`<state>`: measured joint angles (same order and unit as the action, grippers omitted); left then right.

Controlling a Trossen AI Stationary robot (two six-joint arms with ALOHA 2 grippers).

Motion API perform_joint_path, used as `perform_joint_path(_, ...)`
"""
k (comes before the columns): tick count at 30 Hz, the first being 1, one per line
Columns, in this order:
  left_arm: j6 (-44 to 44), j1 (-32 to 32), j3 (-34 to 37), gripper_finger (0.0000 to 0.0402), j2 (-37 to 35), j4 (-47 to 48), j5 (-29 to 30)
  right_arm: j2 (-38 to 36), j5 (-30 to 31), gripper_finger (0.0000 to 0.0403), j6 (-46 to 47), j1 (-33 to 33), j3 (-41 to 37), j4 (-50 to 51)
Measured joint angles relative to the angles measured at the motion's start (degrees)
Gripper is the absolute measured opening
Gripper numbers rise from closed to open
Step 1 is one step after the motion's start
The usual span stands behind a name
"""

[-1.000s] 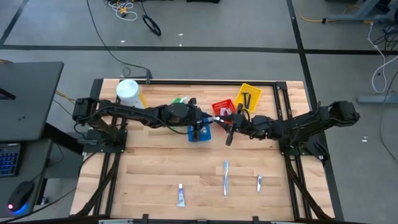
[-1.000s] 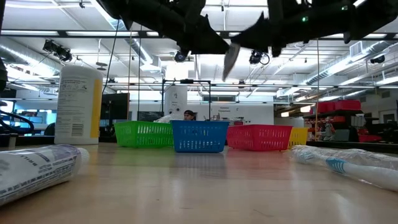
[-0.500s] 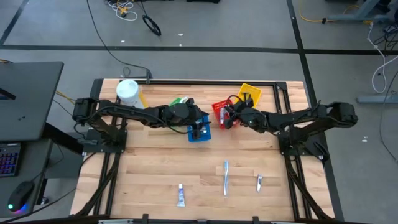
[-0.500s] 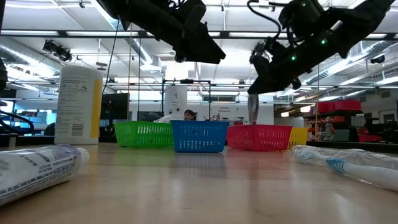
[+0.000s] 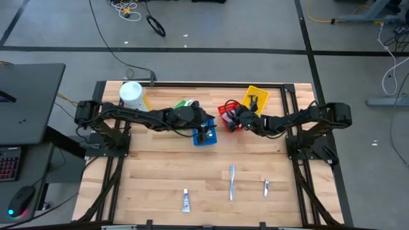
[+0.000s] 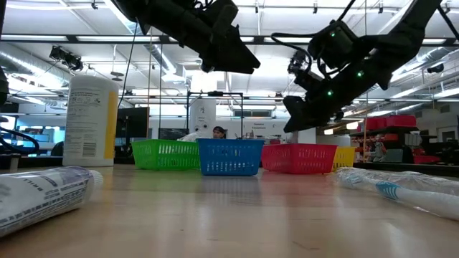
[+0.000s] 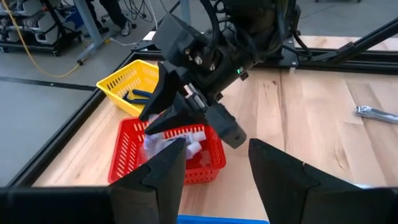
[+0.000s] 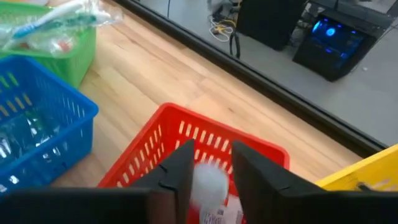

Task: Pick & Place Travel size toiletries
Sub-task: Put the top toothpaste into the red bin, then put the blue toothbrush into the green bin

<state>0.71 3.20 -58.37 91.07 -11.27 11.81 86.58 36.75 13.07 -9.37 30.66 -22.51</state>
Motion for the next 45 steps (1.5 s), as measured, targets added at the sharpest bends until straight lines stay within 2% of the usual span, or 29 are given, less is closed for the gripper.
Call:
perform_joint_path(6, 4.46, -0.01, 0.03, 0.0185, 0.0, 1.45, -0.07, -2.7, -3.54, 0.0163, -1.14, 0.77, -0.01, -0.43)
perform_joint_path(14, 7.96, -0.2, 0.09, 0.0185, 0.0, 5.8, -3.14, -13.72, -5.86, 0.0176, -6.52, 6.5, -0.01, 1.5)
perform_joint_path(23, 7.08, -3.27, 0.09, 0.0185, 0.0, 6.56, -4.59, -23.08, -22.48, 0.0176, -7.11, 9.98, -0.01, 8.26)
perform_joint_path(32, 6.46, -6.3, 0.09, 0.0185, 0.0, 8.18, -4.57, -24.22, -41.07, 0.0176, -5.8, 12.41, -0.01, 17.9)
perform_joint_path(45, 6.81, -7.5, 0.09, 0.0185, 0.0, 8.43, -4.55, -24.19, -42.14, 0.0176, 4.53, 15.8, -0.01, 28.4)
